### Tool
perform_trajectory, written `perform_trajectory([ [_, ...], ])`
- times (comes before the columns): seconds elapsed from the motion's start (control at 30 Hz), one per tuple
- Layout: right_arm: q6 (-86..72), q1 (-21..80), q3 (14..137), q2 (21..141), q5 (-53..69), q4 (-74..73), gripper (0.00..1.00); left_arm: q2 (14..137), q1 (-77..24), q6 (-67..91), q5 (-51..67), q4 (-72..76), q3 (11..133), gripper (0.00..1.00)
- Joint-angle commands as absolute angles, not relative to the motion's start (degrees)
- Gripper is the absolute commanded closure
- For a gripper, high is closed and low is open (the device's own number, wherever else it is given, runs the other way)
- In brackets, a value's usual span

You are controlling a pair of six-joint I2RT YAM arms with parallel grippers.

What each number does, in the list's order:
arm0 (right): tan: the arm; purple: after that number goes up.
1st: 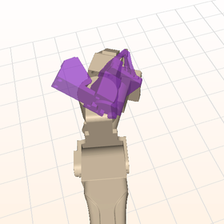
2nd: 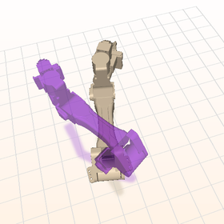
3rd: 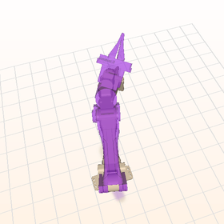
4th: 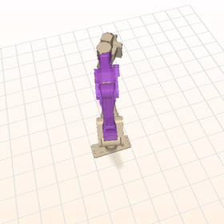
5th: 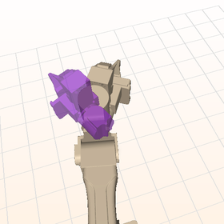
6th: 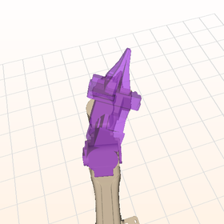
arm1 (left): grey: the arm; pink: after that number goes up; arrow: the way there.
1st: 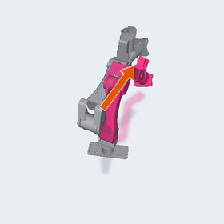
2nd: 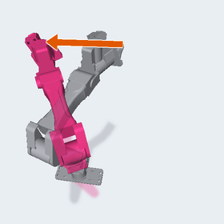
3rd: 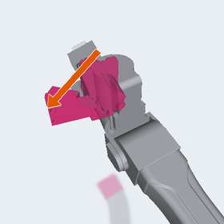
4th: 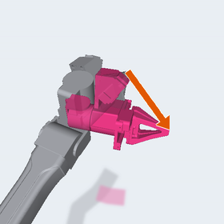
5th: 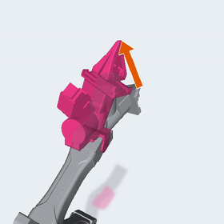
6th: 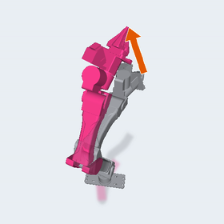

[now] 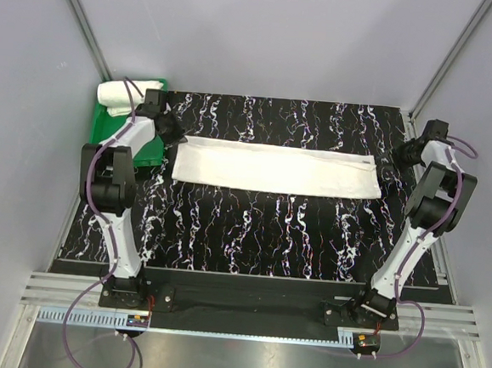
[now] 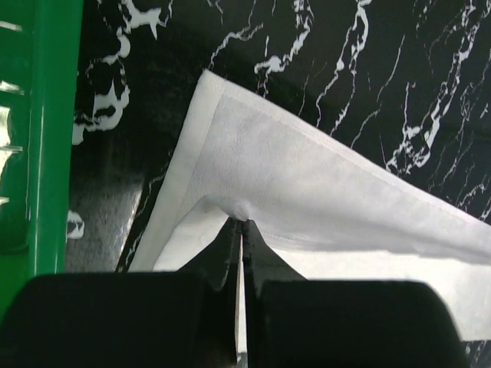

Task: Roll the towels
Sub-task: Fold the towel

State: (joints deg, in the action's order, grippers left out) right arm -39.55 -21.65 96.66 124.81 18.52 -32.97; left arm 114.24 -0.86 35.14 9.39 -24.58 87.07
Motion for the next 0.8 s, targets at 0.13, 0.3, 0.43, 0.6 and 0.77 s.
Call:
perform_trajectory([
  [0.13, -39.46, -20.92, 101.87, 127.18, 21.09, -31.38, 0.50, 120.41, -0.09, 34.28, 9.49, -26.10, 95.01, 0.51],
  [0.3, -37.71, -20.92, 96.51, 121.04, 17.85, -29.88, 0.34, 116.82, -0.09, 34.72, 10.28, -24.79, 92.56, 0.20],
  [0.43, -36.13, -21.01, 90.81, 113.75, 13.89, -30.50, 0.24, 111.37, 0.00, 34.28, 10.28, -24.61, 90.09, 0.05],
  [0.6, -33.67, -21.01, 83.17, 104.53, 9.77, -31.46, 0.21, 102.67, -0.79, 33.40, 10.20, -25.14, 86.23, 0.01],
  [0.77, -30.15, -21.18, 76.48, 97.39, 6.24, -32.78, 0.18, 93.71, -5.17, 32.61, 8.09, -24.44, 79.47, 0.01],
])
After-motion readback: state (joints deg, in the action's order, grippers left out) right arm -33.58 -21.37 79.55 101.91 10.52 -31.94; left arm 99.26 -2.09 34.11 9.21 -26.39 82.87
